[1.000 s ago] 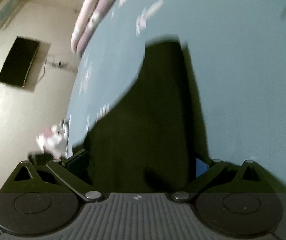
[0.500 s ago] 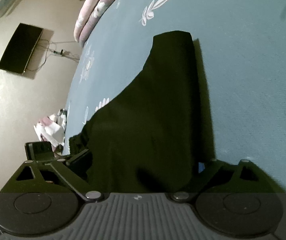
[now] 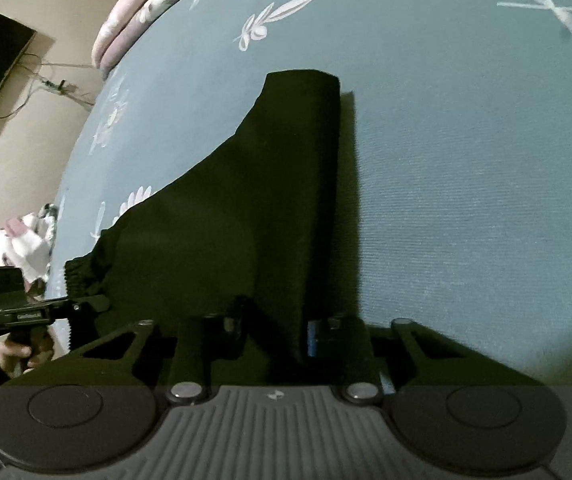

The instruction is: Fold clothes

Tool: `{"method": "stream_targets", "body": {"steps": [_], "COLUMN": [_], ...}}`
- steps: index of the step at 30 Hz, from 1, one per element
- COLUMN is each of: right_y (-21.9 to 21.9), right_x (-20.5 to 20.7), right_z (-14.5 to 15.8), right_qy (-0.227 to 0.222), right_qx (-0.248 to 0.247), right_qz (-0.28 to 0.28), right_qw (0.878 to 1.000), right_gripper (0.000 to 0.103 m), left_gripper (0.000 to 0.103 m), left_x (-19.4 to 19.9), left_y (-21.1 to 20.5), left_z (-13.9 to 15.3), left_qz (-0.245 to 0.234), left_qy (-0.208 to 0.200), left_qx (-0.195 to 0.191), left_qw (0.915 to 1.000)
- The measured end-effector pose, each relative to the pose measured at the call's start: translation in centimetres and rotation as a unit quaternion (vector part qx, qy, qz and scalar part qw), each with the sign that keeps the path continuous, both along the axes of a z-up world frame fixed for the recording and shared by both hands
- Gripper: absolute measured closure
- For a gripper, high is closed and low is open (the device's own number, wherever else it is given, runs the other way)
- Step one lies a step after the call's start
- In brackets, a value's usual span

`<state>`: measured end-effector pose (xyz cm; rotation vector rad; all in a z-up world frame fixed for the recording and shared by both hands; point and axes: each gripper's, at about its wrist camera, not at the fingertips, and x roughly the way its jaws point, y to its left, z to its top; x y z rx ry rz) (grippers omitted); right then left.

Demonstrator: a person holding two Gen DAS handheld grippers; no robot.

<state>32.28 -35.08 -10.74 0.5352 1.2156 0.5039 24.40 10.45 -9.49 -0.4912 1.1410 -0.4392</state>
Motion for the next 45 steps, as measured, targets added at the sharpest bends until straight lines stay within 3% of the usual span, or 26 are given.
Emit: {"method": "stream_targets", "body": {"steps": [7, 16, 23, 28, 37, 45], "right_y": [-0.7, 0.6, -0.1, -1.5, -6.2, -10.7], "right_x": [-1.4, -3.7, -6.1, -8.7, -13.7, -17.9], "right_z": [0.6, 3.8, 6.1, 6.6, 7.6, 8.2], "right_qy": [-0.013, -0.062, -0.091, -0.105, -0.141, -0.178], "right_qx": [0.044, 0.073, 0.081, 0.078, 0.072, 0.052], "right_qz": [-0.029, -0.027, -0.039, -0.084, -0.190, -0.296], "right_qw": [0.999, 0.995, 0.992, 0.988, 0.969, 0.937], "right_gripper": [0.080, 0.080, 0.079, 0.079, 0.079, 0.078], "left_gripper": [0.072, 0.073, 0.074, 0.074, 0.074, 0.075], "left_x": [-0.1, 0.4, 2.4, 5.2, 10.5, 12.9], "left_y": [-0.2, -1.3, -3.7, -6.8, -17.2, -27.7], "left_z": [1.9, 5.0, 6.7, 7.1, 8.2, 9.7], "left_qz": [-0.009, -0.031, -0.066, -0.114, -0.237, -0.327], "left_qy": [-0.020, -0.070, -0.095, -0.116, -0.140, -0.158], "left_qx": [-0.001, -0.021, -0.023, -0.023, -0.017, -0.020], "left_qw": [0.9998, 0.9968, 0.9930, 0.9865, 0.9612, 0.9315]}}
